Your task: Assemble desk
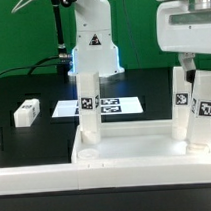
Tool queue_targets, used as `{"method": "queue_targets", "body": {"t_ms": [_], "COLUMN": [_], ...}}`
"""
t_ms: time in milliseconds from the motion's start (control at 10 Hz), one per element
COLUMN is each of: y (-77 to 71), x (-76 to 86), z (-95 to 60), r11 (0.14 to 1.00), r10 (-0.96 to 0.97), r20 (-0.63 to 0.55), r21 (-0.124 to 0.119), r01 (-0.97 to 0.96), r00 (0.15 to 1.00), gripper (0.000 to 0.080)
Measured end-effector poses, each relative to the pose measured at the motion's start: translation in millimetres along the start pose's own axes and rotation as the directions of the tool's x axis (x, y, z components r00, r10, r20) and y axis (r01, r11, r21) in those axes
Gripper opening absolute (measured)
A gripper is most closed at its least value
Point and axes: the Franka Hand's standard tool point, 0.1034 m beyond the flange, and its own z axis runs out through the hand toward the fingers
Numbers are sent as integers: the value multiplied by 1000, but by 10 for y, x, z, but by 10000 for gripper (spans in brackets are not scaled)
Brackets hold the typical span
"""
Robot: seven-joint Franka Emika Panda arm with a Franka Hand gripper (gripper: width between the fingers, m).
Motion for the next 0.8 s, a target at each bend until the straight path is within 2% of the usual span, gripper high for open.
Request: {"method": "queue_targets", "body": {"t_ms": [200,300,400,500,700,800], "y": [6,5,-51,-103,-107,-106], "x": [14,34,101,151,163,162], "z": [4,-2,-31,-38,-26,-25], "r11": [990,962,880,792,780,794], "r10": [-139,-274,-475,-611,-626,-608], "r20": [-2,-5,-23,-33,-38,-38], "r21": [-2,-13,-33,-40,-37,-37], "r01": [139,274,475,610,625,607], "r00": [990,962,879,791,779,793], "gripper": [647,649,649,649,649,562]}}
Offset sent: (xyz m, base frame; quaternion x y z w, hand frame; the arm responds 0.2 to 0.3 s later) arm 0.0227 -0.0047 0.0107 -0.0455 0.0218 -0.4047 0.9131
